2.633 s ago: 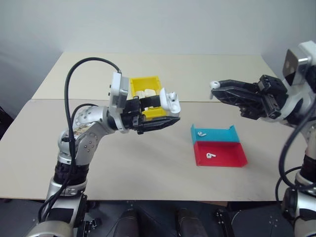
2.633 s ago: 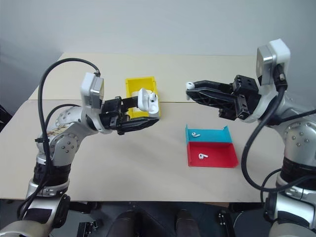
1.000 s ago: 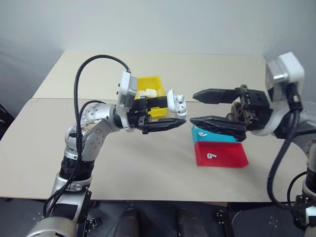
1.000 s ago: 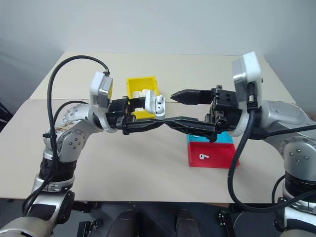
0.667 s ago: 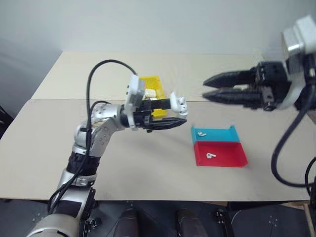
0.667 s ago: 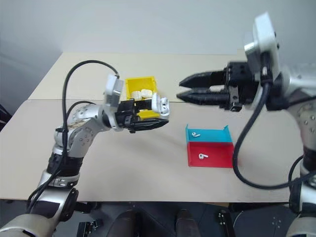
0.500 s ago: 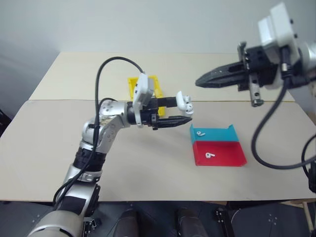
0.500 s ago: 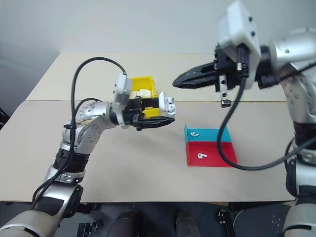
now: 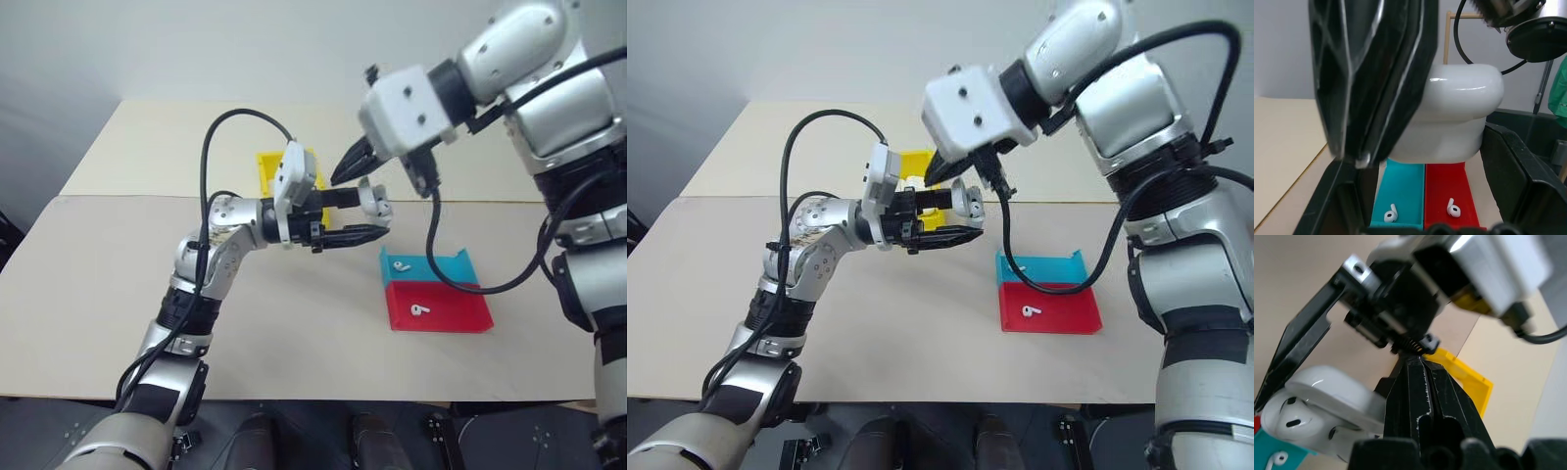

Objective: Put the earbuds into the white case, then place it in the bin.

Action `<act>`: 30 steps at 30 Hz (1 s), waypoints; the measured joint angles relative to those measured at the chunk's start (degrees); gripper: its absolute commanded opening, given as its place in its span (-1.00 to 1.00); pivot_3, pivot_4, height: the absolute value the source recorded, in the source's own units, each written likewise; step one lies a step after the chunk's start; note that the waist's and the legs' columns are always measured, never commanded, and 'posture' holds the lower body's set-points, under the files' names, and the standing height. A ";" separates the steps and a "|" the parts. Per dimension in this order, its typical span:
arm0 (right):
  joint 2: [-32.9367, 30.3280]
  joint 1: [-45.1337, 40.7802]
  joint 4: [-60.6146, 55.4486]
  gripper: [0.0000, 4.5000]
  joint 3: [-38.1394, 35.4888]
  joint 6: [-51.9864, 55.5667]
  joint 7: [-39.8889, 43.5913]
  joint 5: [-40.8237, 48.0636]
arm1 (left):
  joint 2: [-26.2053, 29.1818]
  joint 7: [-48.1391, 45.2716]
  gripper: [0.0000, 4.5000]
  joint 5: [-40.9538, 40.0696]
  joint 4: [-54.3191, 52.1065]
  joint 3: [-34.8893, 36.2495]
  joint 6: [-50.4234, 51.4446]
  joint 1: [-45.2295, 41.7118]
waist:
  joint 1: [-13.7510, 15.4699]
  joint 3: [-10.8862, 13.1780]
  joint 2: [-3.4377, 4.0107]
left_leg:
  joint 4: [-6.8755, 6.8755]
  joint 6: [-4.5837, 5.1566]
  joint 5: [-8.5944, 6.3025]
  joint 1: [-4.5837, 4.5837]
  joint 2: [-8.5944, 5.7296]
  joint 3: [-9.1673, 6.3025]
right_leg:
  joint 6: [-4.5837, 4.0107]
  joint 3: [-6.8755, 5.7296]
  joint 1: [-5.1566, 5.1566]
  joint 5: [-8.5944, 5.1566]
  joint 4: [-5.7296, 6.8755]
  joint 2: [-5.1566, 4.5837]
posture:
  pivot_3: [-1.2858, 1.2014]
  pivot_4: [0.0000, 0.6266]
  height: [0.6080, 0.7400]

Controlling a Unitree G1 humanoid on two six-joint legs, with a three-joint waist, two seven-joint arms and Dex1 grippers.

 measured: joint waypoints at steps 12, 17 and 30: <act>-5.95 9.72 -8.48 -0.99 -12.07 17.37 -6.52 5.52 | -1.92 10.25 0.23 1.31 -3.45 3.18 -0.30 3.43 | 0.12 0.00 0.00 | 0.05 0.02 -0.01 0.01 0.02 0.02 | 0.00 0.03 0.00 0.00 0.03 -0.02 | 0.03 -0.52 1.00; -4.56 15.08 -18.98 -0.99 -28.59 49.55 -26.76 14.90 | -5.85 25.75 0.23 7.65 -5.40 4.94 -0.59 4.52 | 1.11 0.00 0.00 | 0.03 0.01 -0.01 0.00 0.02 -0.04 | -0.01 -0.02 0.06 0.00 0.02 -0.03 | 0.03 -0.52 1.00; 2.86 41.73 -51.03 -0.99 -41.64 80.88 -55.33 22.94 | -8.83 51.24 0.23 19.51 14.50 11.26 -0.85 -2.75 | 0.93 -0.01 -0.01 | 0.04 0.01 -0.01 -0.06 -0.08 -0.09 | 0.02 -0.02 0.01 0.01 -0.09 -0.05 | 0.03 -0.52 1.00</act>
